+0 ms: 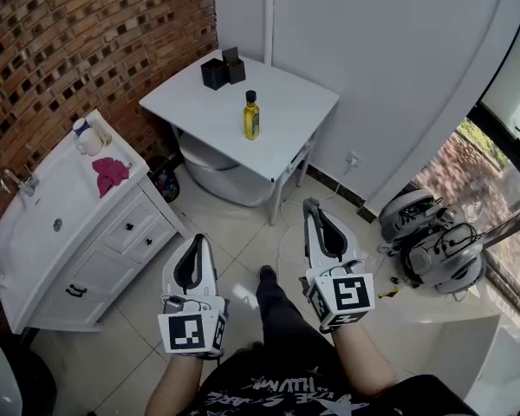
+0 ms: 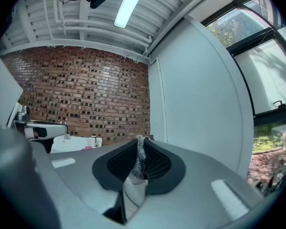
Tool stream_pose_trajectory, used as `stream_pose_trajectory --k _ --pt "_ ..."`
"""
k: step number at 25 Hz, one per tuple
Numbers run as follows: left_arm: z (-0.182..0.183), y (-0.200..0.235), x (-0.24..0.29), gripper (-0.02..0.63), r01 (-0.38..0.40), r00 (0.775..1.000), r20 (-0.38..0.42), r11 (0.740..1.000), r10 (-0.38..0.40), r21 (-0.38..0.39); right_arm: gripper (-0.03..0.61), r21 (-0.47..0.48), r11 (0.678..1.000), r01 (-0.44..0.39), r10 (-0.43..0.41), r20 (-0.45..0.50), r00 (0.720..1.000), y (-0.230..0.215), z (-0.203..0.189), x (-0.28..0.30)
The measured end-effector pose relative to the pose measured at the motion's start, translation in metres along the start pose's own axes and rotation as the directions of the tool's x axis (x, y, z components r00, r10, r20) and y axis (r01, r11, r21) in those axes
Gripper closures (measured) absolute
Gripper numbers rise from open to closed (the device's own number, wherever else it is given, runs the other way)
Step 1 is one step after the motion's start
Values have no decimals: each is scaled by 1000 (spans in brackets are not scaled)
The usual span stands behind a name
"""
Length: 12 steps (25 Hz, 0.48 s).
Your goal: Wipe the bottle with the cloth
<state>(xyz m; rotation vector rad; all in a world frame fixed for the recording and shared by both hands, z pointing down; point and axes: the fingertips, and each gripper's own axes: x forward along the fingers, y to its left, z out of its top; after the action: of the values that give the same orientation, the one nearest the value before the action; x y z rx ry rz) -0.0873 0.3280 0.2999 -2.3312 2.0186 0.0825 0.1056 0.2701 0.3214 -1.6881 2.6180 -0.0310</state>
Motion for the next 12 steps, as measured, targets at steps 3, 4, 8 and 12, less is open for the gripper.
stream_pose_trajectory --k 3,4,8,12 --pt "-9 7 37 609 4 1000 0 1000 -4 1 538 -7 1000 8 -8 29 1000 -17 2 38" --pt "-12 9 50 609 9 1000 -1 1000 -9 2 538 -16 1000 9 -8 34 999 -23 3 53" --pt "-25 28 120 609 10 999 -31 1000 -11 -24 538 -68 998 -6 4 -19 1000 -49 -4 132" --pt "-32 48 194 609 -2 998 -59 1000 1 -15 538 -37 997 -70 69 -28 997 -73 -1 215"
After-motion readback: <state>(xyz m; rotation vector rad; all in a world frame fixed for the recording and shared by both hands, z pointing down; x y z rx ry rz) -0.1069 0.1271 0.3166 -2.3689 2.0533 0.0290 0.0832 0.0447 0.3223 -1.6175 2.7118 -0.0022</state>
